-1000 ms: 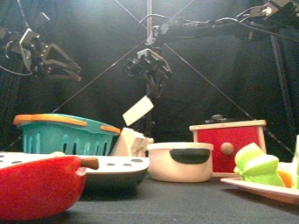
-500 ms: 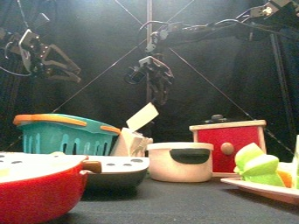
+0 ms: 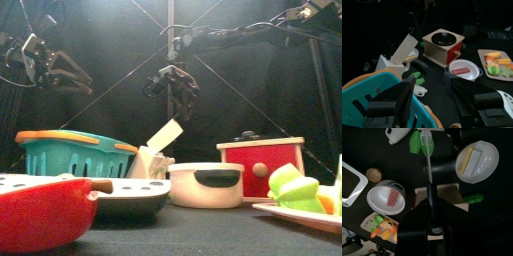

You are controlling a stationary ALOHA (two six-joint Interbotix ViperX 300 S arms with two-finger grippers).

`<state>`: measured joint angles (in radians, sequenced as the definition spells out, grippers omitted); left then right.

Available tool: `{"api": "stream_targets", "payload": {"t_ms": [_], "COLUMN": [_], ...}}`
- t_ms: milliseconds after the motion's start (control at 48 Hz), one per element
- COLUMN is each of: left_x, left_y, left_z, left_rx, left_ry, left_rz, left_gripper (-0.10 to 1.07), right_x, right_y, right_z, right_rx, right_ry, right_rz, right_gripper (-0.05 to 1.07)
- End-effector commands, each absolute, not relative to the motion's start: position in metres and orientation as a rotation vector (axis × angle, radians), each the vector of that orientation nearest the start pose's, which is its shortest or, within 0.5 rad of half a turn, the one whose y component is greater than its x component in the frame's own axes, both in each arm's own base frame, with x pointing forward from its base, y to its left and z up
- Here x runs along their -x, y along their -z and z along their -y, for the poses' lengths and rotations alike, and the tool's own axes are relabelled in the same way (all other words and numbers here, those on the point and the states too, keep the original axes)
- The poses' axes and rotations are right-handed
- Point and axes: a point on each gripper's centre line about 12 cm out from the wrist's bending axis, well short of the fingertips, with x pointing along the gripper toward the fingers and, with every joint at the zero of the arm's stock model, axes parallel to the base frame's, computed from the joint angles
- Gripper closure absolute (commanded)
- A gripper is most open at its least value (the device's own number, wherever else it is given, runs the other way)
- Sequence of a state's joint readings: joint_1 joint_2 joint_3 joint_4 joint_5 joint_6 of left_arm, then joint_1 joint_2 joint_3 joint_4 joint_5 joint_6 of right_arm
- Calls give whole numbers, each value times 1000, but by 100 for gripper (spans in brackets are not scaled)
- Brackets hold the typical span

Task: Put cleaver back in holder

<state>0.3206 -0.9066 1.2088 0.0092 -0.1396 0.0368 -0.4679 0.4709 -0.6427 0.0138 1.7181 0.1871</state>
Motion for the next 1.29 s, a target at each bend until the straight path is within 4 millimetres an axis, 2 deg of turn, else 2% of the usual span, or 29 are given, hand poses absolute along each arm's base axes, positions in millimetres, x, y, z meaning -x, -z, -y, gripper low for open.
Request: {"api": "stream_targets", "payload": {"t_ms": [0,812,1271], "left_x": [-195,-195,-195], "left_y": [-257,-257,-257], "left_z": [-65,-66,-66], "left_rx": [-26,-26,-26], "left_ry": [-319,-322,-321], "left_rz": [-151,-153,-153], "left_gripper": [11,11,11], "right_x": [-426,-434,-441], "right_y": [-329,-323,-313], "right_z": [218,218,220], "right_rx": [-512,-507,-511], "right_ry": [511,506,501], "right_rz": [-1419,-1420,-1435], "right_gripper": [63,63,62]}}
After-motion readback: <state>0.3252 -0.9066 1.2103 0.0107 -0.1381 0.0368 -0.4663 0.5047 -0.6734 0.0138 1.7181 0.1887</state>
